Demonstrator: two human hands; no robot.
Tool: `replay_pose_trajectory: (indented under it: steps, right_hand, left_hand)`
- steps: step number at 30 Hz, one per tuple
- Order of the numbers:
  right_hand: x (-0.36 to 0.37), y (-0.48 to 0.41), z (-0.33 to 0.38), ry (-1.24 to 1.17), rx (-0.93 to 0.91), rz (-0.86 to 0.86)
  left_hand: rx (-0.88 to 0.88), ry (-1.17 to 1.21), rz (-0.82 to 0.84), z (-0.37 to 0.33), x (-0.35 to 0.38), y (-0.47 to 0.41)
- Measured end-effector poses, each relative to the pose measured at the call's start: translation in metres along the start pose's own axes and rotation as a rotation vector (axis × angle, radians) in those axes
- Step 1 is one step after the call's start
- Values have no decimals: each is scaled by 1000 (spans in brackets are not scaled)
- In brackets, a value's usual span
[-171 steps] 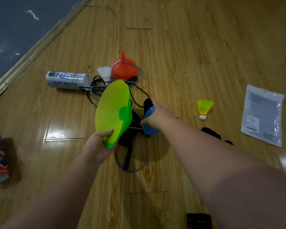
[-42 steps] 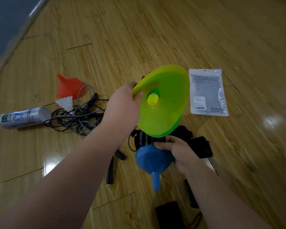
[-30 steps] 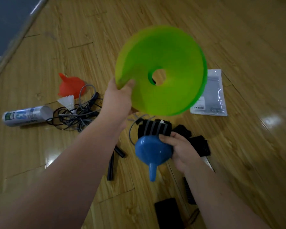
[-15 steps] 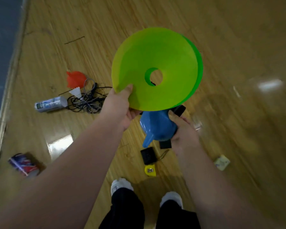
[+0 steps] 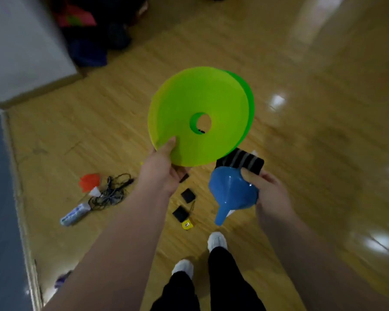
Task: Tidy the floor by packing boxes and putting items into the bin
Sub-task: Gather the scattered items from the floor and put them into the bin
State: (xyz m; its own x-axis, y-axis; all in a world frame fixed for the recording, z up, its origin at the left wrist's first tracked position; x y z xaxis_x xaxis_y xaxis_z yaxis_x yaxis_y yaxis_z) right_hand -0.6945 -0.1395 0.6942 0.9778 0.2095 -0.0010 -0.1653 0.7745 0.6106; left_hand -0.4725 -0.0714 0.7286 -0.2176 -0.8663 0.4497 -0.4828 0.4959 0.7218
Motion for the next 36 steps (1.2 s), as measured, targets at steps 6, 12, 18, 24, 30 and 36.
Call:
replay_pose_trajectory:
  steps: [6, 12, 18, 24, 30, 36]
  right_hand:
    - [-123, 131, 25, -280, -106, -327]
    - [-262, 282, -9, -562, -187, -698]
    - [-380, 429, -103, -801, -240, -1061]
    - [-480, 543, -217, -981, -198, -1337]
    - [-563, 601, -310, -1056, -71, -1468]
    - [-621, 615, -381, -1214, 77, -1605]
  left_hand:
    - [-150, -250, 292, 71, 95, 119]
    - [-355, -528, 599, 211, 152, 266]
    - [-582, -813, 828, 380, 141, 430]
    - [-795, -978, 925, 538, 77, 578]
    - [-906, -1125, 890, 661, 12, 650]
    - [-873, -1380, 850, 775, -14, 652]
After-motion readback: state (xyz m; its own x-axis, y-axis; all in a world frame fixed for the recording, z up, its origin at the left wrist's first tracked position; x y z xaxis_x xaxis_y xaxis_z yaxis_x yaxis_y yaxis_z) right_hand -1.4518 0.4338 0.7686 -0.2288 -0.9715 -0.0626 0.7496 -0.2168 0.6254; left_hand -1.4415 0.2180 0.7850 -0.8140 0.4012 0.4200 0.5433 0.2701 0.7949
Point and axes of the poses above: each hand's wrist, its own y-axis away from the middle knuckle, its own x-axis out of the palm, z = x × y, the point moved 6 cm from there along -y, towards the middle knuckle, and after that the axes turned 9 degrees about y, right-handed, at the moved point
